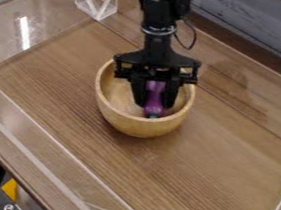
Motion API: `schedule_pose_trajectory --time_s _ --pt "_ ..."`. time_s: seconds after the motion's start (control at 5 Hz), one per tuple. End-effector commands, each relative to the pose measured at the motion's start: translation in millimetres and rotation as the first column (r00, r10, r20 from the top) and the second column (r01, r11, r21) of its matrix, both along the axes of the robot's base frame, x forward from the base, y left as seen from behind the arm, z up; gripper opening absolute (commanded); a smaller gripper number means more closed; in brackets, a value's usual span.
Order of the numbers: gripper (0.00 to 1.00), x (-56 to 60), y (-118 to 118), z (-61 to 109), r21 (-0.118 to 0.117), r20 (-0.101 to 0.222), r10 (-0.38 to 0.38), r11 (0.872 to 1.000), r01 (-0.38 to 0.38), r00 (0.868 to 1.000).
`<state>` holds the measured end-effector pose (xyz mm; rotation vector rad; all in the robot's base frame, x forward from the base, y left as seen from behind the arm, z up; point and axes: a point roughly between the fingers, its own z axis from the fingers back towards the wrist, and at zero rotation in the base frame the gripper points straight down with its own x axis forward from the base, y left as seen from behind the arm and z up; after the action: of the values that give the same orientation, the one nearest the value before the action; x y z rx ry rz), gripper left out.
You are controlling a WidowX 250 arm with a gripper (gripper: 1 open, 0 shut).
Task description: Remove the purple eggplant from inside the brown bowl and put it on the table
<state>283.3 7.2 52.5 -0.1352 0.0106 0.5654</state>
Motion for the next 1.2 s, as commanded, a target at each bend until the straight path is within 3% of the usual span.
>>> schedule_pose_trajectory --time_s 0.0,0.4,1.0 --pt "0.0 8.9 -15 28.3 -0.008 0.079 -0.078 0.997 0.079 0.994" --pt "0.0 2.5 -42 26.7 -0.014 0.073 -0.193 0.981 0.194 0.979" --pt "0.0 -3.2 -70 16.3 0.0 0.068 -0.287 0.958 0.288 0.955"
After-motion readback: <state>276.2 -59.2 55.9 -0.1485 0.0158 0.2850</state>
